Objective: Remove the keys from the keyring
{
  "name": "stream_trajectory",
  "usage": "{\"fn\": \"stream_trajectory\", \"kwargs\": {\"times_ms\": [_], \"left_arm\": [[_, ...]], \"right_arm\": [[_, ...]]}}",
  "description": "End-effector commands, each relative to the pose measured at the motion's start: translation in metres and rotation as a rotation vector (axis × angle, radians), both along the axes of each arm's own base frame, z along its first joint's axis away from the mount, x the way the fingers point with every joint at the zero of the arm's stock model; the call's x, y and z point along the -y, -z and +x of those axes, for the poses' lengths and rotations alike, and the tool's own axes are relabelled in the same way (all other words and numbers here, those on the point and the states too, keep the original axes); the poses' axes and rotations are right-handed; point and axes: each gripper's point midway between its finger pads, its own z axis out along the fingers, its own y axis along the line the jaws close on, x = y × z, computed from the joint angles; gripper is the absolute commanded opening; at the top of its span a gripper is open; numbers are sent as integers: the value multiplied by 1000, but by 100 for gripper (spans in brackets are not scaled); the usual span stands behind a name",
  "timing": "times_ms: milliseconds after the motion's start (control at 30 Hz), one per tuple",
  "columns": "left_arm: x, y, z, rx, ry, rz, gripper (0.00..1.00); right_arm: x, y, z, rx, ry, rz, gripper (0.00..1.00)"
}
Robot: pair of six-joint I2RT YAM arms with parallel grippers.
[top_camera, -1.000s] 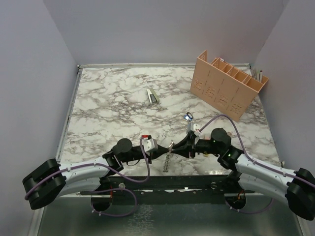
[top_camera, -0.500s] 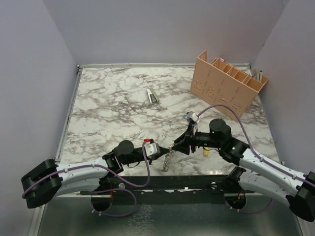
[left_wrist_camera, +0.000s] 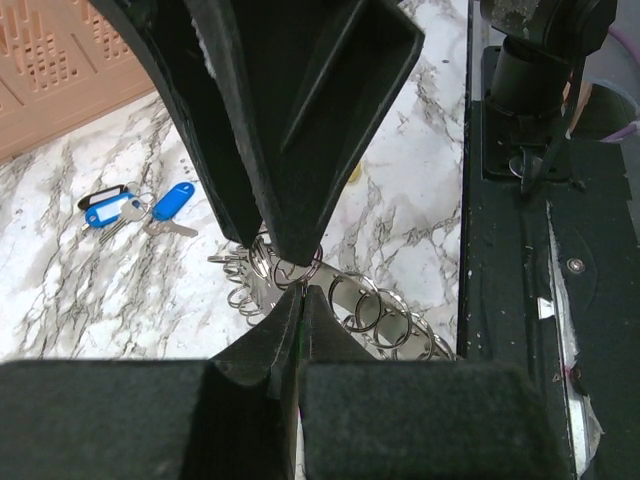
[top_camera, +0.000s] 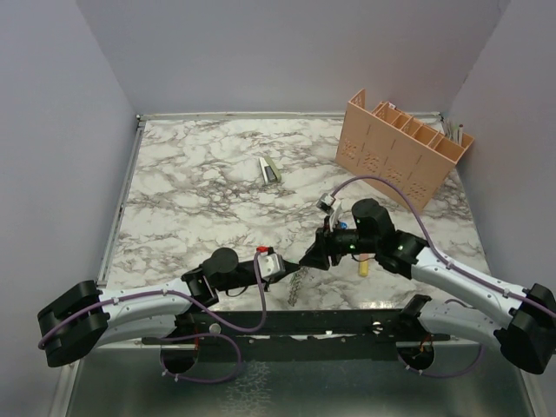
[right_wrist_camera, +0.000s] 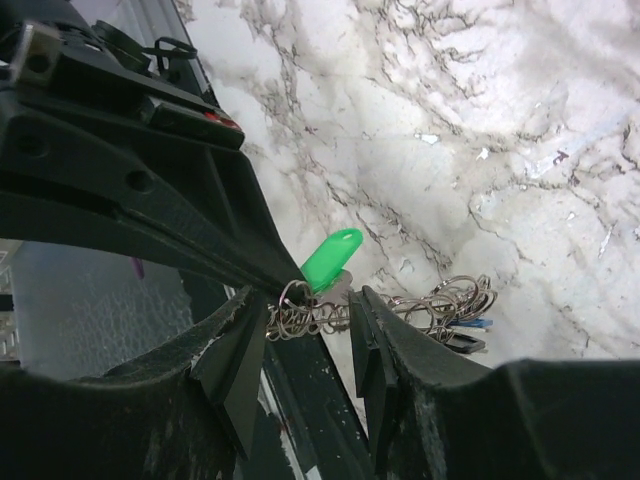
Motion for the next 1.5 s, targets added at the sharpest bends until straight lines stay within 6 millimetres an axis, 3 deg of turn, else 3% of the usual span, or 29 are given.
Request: {"fn": "stream_trajectory", "kwargs": {"times_ms": [0, 167, 333, 667, 833, 1167, 1467], "left_arm": [[3, -6, 1, 18, -1, -1, 0], [4, -6, 0, 21, 1, 2, 0], [4, -6, 1, 22, -3, 4, 0], [4, -7, 2, 20, -9, 8, 0], [4, -7, 1, 21, -3, 6, 0], [-5, -22, 13, 1, -103, -45, 0], [0, -35, -1, 26, -14, -76, 0]], "right_arm": [[-4, -1, -7, -66, -19, -17, 46], [-5, 0, -9, -74, -41, -30, 38], [-4, 1, -13, -83, -56, -42, 24], [5, 1, -22, -92, -75, -75, 21], [5, 3, -21, -76, -85, -78, 1], [19, 11, -24, 213, -205, -59, 0], [17, 28, -26, 338, -342, -81, 1]]}}
